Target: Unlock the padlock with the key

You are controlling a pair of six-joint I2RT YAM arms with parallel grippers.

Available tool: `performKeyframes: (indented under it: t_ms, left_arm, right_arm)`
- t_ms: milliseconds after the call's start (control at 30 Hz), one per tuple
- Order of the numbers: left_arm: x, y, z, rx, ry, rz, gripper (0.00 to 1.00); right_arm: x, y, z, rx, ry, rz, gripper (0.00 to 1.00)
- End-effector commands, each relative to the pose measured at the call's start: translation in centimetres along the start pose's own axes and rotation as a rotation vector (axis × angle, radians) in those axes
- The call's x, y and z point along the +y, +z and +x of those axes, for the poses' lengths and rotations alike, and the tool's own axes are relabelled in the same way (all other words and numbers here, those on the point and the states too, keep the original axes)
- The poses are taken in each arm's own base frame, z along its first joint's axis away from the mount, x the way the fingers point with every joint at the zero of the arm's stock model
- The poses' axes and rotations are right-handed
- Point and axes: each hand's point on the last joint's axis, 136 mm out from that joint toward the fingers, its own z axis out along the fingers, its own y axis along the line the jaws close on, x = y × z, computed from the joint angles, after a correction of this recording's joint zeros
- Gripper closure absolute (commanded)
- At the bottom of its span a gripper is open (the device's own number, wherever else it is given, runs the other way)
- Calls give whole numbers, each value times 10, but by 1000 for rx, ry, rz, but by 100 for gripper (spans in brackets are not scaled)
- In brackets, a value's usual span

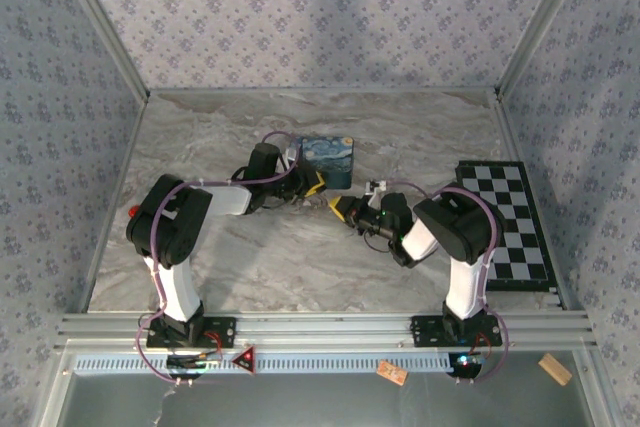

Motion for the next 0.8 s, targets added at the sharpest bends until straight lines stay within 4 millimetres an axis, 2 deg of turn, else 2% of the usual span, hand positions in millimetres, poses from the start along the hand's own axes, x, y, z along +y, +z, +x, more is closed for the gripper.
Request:
performKeyframes:
  t_ms: [0, 267, 767]
  left_arm:
    - [-16, -3, 1, 20, 24, 68, 98]
    - [-16, -4, 2, 19, 26, 71, 98]
    - [-21, -5, 5, 26, 20, 90, 98]
  right_arm:
    - [10, -4, -3, -23, -32, -28, 100]
    - [23, -5, -3, -28, -54, -59, 100]
    - [19, 4, -3, -5, -38, -53, 100]
